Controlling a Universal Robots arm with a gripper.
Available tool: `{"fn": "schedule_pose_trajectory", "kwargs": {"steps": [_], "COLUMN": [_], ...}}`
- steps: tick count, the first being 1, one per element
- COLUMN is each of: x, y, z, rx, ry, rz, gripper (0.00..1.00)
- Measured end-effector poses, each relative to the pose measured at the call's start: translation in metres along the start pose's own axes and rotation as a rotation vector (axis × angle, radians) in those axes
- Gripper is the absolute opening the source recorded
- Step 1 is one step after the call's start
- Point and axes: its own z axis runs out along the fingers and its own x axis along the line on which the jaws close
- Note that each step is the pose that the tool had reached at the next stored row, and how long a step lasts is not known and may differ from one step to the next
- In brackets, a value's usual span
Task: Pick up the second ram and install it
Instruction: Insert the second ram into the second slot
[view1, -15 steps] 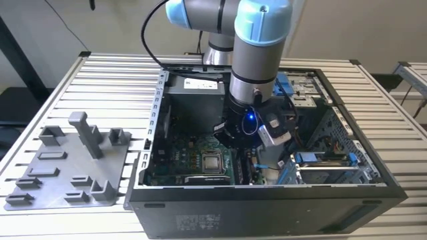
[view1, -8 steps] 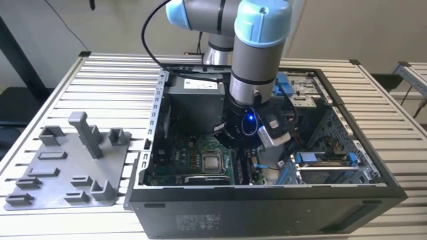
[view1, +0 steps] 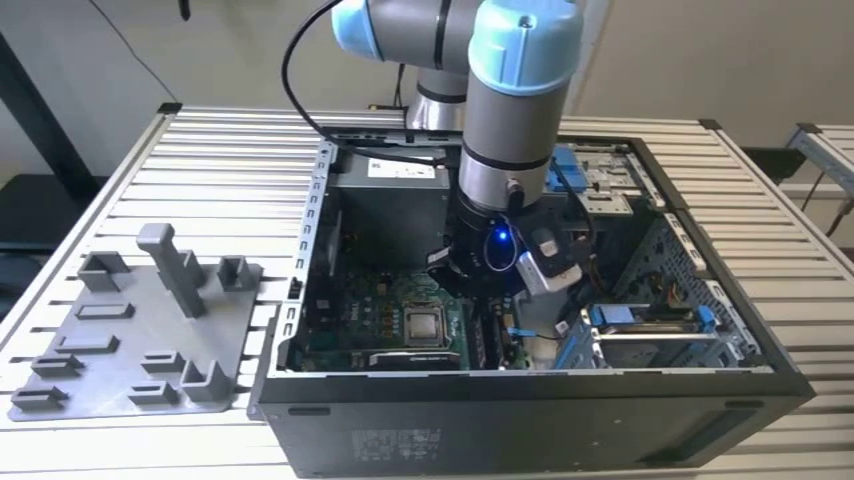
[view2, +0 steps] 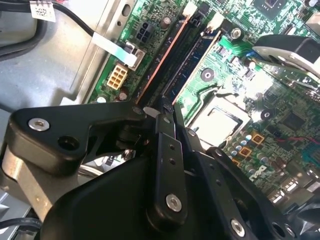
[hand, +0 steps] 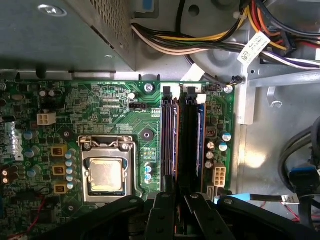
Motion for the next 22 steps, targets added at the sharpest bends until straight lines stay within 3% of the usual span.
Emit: {"fn": "schedule_pose_trajectory", "kwargs": {"steps": [14,16,17,22], "x": [0.0002,0.0002,0.0001,-0.0006], "y": [0.0007,0.0008,0.0007,-0.0009], "z": [0.0060,0.0063,0.0046,-0.0178], "rx": [0.0021,0.0016,0.0017,0.0017], "ry": [0.0001,0.0002,0.0006,0.0006], "rz": [-0.007,-0.007,-0.007,-0.006], "gripper": [0.14,0.22,0.22,0.22]}}
